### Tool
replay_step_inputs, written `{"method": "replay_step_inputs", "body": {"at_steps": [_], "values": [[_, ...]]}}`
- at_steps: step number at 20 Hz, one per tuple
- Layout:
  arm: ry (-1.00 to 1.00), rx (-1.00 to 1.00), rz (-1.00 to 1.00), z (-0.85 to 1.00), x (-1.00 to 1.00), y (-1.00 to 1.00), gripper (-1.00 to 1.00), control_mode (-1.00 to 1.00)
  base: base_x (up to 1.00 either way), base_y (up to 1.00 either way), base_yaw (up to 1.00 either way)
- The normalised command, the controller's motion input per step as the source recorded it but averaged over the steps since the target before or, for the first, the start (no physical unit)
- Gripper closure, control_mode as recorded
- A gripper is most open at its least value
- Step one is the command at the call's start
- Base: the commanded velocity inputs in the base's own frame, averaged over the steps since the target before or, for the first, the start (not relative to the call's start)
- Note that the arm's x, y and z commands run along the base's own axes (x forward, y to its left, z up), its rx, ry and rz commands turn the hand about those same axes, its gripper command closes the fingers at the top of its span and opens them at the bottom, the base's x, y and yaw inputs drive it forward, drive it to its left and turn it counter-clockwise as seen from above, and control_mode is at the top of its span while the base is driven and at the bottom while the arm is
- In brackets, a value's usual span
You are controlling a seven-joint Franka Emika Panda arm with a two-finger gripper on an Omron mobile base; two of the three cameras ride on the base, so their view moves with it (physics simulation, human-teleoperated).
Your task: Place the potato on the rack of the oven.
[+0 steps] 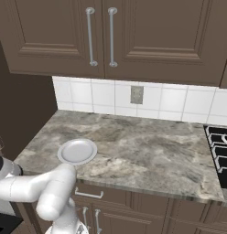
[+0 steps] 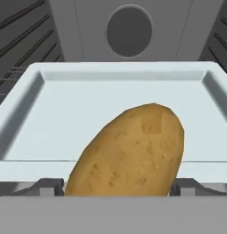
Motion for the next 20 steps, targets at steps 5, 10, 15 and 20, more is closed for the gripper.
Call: {"method": "replay_step_inputs", "body": {"at_steps": [5, 10, 15, 20], "values": [[-0.2, -0.01, 0.0, 0.32, -0.14, 0.22, 1.0, -1.0, 0.0, 0.0, 0.0], [-0.26, -0.01, 0.0, 0.18, -0.24, 0.13, 1.0, -1.0, 0.0, 0.0, 0.0], [-0.09, 0.0, 0.0, 0.19, 0.0, 0.0, 1.0, -1.0, 0.0, 0.0, 0.0], [-0.1, 0.0, 0.0, 0.05, 0.08, 0.13, 1.0, -1.0, 0.0, 0.0, 0.0]]}}
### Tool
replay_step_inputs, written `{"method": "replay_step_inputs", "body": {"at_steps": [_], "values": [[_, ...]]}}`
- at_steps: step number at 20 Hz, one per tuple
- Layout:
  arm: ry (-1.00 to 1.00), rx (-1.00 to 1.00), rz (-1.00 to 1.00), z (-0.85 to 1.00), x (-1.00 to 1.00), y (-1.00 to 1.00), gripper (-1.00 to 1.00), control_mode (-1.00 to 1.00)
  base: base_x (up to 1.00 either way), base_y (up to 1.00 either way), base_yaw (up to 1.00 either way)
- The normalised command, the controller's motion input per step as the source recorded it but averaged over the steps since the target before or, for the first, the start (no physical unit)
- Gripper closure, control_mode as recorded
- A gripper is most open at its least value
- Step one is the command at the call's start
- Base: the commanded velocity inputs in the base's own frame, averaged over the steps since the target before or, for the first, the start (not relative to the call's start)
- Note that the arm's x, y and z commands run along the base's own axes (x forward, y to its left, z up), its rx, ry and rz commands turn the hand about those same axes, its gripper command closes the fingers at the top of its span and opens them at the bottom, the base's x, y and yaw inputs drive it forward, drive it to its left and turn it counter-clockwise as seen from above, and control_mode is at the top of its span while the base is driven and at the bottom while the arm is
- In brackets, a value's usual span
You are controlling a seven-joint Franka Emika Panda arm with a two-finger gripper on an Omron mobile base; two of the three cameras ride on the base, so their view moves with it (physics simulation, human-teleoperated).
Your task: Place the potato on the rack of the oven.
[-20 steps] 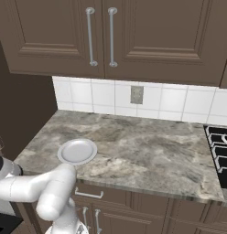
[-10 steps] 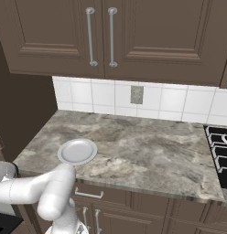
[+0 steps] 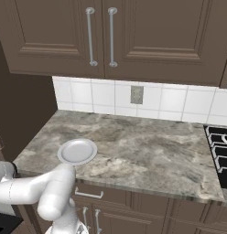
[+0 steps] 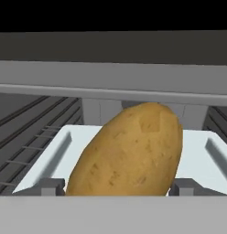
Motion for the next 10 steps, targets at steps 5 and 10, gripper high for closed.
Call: {"method": "replay_step_inputs", "body": {"at_steps": [5, 10], "values": [[-0.07, 0.0, 0.0, 0.0, 0.19, 0.06, 1.0, -1.0, 0.0, 0.0, 0.0], [-0.01, 0.0, 0.0, 0.0, 0.38, 0.0, 1.0, -1.0, 0.0, 0.0, 0.0]]}}
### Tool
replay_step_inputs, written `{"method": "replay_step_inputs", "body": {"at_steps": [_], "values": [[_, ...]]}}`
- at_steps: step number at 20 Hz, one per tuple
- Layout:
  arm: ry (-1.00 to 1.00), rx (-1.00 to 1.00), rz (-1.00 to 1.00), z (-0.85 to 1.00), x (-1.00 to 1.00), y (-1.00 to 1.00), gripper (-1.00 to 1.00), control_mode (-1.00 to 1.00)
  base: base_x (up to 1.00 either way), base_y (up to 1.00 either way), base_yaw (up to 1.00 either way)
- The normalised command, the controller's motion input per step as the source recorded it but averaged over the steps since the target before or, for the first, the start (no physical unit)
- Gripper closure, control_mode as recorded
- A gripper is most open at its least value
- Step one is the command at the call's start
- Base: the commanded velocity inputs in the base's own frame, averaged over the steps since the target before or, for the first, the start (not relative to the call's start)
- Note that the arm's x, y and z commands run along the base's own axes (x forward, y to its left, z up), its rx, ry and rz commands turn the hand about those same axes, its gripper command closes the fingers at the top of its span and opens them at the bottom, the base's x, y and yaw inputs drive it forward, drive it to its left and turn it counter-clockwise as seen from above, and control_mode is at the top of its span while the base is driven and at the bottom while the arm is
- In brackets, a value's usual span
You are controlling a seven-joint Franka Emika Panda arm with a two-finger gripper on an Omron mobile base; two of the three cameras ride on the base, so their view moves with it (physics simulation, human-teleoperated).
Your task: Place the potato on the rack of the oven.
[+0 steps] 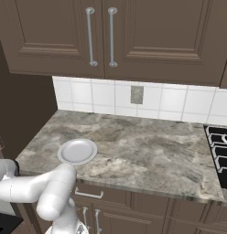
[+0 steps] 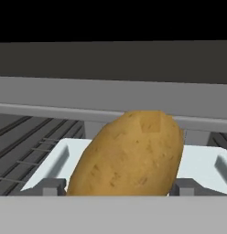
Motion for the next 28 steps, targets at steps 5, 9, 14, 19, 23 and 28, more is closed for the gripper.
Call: {"method": "replay_step_inputs", "body": {"at_steps": [5, 9, 14, 19, 23, 28], "values": [[-0.05, 0.0, 0.0, -0.01, 0.19, 0.05, 1.0, -1.0, 0.0, 0.0, 0.0], [-0.08, 0.0, 0.0, -0.04, 0.15, 0.02, 1.0, -1.0, 0.0, 0.0, 0.0], [-0.11, 0.0, -0.07, -0.02, 0.14, 0.01, 1.0, -1.0, 0.0, 0.0, 0.0], [-0.09, -0.01, -0.12, -0.06, 0.25, 0.0, 1.0, -1.0, 0.0, 0.0, 0.0], [-0.01, 0.0, -0.14, 0.0, 0.34, -0.04, 1.0, -1.0, 0.0, 0.0, 0.0], [0.0, 0.0, -0.18, -0.07, 0.32, -0.19, 1.0, -1.0, 0.0, 0.0, 0.0]]}}
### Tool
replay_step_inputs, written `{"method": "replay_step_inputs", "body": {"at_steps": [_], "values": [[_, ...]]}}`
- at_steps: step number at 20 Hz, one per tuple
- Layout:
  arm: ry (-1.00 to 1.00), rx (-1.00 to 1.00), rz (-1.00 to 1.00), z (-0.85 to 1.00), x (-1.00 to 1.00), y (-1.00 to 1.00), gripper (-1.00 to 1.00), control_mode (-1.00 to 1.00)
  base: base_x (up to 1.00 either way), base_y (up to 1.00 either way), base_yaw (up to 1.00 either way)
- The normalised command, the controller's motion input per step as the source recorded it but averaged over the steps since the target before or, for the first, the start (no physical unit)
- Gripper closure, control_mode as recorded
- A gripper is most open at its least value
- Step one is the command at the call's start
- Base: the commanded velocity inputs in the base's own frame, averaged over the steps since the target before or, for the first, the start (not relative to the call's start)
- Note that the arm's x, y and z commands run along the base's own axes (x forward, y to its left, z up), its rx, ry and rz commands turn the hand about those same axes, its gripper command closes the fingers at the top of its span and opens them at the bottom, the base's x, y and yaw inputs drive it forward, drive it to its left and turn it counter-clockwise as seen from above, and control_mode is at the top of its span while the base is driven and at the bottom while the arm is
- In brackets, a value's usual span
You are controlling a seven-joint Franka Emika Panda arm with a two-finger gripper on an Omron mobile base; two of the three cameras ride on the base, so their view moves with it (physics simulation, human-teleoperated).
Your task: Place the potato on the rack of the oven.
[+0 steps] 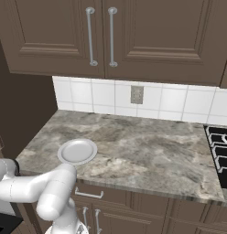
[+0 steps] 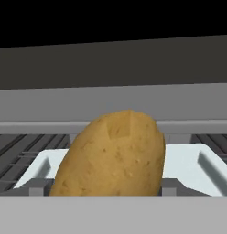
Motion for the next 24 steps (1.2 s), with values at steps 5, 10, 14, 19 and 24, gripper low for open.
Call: {"method": "replay_step_inputs", "body": {"at_steps": [5, 10, 14, 19, 24], "values": [[0.0, 0.0, -0.18, -0.17, 0.11, -0.11, 1.0, -1.0, 0.0, 0.0, 0.0], [0.0, 0.0, -0.15, -0.17, 0.03, -0.06, 1.0, -1.0, 0.0, 0.0, 0.0], [0.0, 0.0, -0.04, -0.03, 0.04, 0.0, 1.0, -1.0, 0.0, 0.0, 0.0], [0.0, 0.0, 0.0, -0.01, 0.11, 0.0, 1.0, -1.0, 0.0, 0.0, 0.0], [0.05, 0.0, 0.0, -0.23, 0.25, -0.04, 1.0, -1.0, 0.0, 0.0, 0.0]]}}
